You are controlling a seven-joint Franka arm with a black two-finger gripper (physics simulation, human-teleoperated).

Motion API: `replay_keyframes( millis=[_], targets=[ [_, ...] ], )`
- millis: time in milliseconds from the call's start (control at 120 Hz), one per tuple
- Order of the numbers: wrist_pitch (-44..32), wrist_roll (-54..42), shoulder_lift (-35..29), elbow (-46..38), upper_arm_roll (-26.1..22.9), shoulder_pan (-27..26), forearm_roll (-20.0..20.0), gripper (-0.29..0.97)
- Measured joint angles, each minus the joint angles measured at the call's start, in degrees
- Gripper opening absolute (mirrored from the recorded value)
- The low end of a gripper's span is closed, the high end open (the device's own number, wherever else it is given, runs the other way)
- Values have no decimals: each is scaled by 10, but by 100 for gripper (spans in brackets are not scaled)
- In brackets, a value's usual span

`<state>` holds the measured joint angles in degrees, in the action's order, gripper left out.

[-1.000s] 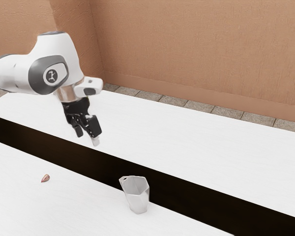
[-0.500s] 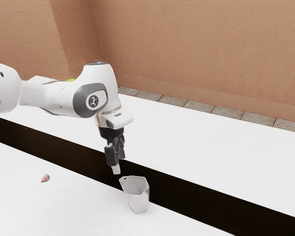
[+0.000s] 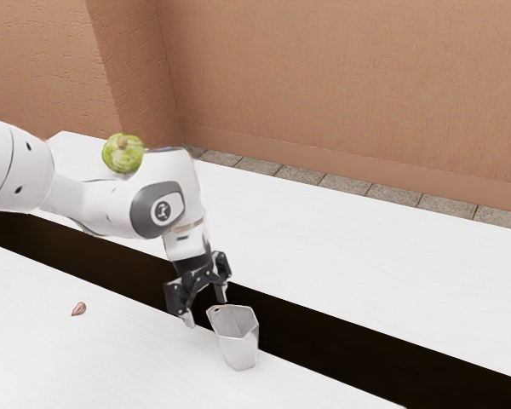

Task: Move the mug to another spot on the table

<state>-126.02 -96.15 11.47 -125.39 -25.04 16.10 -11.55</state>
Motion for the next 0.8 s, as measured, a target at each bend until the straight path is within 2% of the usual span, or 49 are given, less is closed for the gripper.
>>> replay_keyframes(
  millis=[100,342,517,800],
  targets=[
    [-41,-49,-4,-23,2,0,-26,67],
    [-105,-140,-5,-59,5,1,-102,48],
    [-124,-186,-5,-71,5,1,-127,37],
    [-134,-236,-9,-86,6,2,-165,31]
  ],
)
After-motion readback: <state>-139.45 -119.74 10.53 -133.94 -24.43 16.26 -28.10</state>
